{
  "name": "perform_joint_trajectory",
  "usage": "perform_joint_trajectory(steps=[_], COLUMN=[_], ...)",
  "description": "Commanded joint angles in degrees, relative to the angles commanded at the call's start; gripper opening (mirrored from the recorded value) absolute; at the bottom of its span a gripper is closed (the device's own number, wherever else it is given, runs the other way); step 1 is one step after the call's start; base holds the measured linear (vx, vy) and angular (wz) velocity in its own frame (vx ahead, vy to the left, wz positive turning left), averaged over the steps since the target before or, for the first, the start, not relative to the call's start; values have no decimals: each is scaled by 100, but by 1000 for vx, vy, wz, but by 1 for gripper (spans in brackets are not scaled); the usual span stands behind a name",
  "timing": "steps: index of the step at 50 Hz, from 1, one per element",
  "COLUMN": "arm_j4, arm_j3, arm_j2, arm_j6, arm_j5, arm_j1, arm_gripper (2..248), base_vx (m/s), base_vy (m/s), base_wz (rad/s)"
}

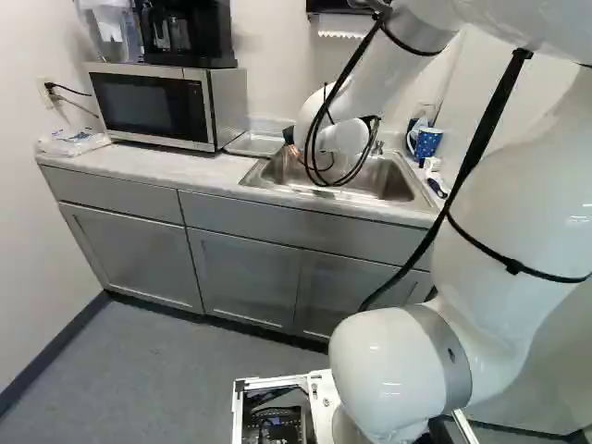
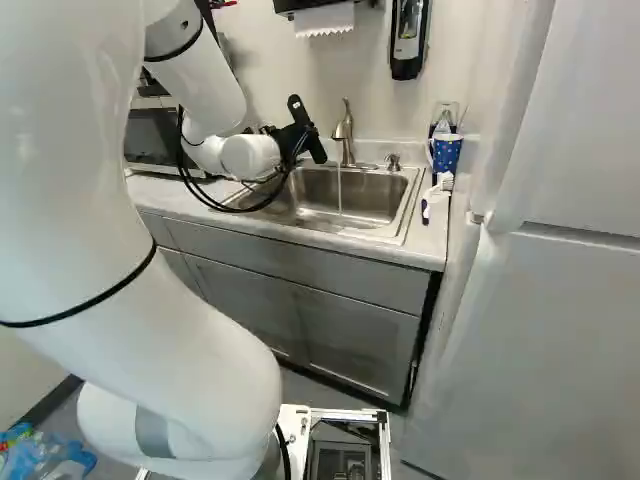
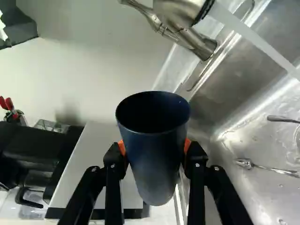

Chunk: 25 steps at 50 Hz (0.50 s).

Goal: Rinse the cup and place it in the tray

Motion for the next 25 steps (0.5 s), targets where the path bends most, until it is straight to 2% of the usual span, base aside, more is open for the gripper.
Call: perform_joint_trajectory(steps=[25], arm_j4=[0], arm_j3=[0], arm_j2=[0], arm_j6=[-1506], arm_j5=[0], arm_j1=[0], arm_gripper=[126], base_vx=[0], base_vy=[0], base_wz=[0])
